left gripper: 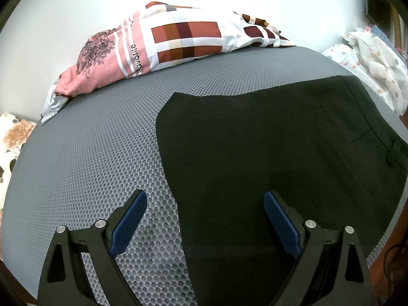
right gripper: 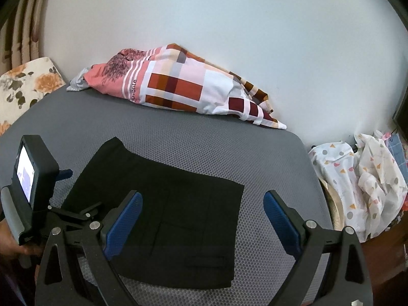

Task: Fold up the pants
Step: 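Open the right gripper and withdraw above the folded black pants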

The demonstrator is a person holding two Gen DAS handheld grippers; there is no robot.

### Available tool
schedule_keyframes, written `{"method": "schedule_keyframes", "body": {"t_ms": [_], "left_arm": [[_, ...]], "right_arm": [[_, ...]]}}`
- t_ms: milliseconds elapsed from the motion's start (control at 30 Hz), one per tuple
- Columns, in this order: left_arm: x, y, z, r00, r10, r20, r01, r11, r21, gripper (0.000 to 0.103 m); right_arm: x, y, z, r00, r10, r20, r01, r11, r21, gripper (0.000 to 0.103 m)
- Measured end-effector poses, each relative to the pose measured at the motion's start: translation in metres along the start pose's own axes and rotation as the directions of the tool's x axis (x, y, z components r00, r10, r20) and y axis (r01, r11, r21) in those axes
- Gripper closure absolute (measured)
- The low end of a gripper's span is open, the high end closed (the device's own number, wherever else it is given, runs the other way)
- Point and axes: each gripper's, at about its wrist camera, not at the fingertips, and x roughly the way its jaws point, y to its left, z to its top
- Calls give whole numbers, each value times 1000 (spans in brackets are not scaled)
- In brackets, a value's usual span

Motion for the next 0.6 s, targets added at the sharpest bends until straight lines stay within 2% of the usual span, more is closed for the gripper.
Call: {"method": "schedule_keyframes", "body": {"t_ms": [600], "left_arm": [[0, 1, -1, 1000, -4, 3, 4, 1000, -8, 10]], "right_arm": [[0, 8, 5, 1000, 14, -20, -15, 1000, -27, 9]]}}
